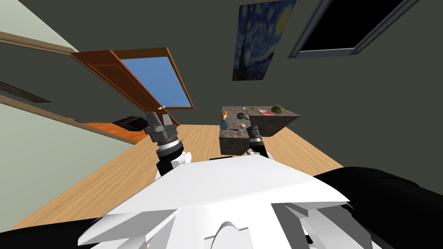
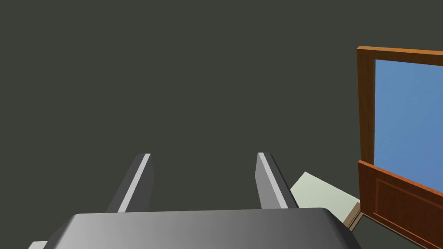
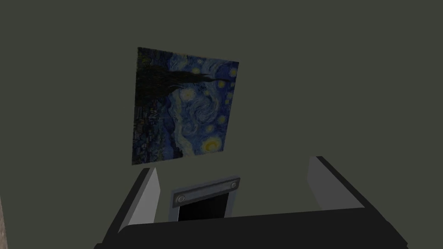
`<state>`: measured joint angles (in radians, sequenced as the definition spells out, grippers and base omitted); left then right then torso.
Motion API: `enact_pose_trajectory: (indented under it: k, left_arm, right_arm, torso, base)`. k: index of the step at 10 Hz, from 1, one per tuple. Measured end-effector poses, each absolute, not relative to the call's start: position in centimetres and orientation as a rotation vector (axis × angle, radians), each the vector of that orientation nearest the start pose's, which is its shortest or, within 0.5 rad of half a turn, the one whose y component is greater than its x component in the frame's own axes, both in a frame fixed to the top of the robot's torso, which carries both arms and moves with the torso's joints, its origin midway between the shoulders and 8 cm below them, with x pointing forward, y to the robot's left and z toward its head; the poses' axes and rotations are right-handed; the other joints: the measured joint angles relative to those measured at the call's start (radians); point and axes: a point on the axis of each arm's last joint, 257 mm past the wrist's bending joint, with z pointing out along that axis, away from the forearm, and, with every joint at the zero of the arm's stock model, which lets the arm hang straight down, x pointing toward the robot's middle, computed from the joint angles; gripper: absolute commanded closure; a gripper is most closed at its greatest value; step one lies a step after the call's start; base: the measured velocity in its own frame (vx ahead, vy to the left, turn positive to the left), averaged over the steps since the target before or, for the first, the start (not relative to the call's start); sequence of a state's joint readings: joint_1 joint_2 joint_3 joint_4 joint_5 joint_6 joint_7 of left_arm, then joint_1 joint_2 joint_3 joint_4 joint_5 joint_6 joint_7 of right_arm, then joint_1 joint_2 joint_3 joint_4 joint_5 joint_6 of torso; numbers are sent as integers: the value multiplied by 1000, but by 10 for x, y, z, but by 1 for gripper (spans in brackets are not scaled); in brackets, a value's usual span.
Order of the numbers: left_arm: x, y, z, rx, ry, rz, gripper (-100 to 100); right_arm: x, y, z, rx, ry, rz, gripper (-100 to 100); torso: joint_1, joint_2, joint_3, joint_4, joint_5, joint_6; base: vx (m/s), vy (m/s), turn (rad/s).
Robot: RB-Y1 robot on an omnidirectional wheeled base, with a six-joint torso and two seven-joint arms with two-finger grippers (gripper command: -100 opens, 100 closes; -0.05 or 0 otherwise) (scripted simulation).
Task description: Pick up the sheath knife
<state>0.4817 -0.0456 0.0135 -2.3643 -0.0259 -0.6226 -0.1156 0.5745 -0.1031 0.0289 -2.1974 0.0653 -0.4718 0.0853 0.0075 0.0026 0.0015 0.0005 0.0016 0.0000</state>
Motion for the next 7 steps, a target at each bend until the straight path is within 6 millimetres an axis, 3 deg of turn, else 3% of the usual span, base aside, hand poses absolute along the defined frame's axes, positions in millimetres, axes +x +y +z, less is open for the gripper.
enact_pose_trajectory:
  k: [7]
  left_arm:
    - [301,274,86,-457,456,-1207,0]
  right_arm:
    - [344,-282,-112,539,1157,981,-100]
  torso:
    - [-1,-1,-1,0,0,0]
  base:
    - [-22,103,53]
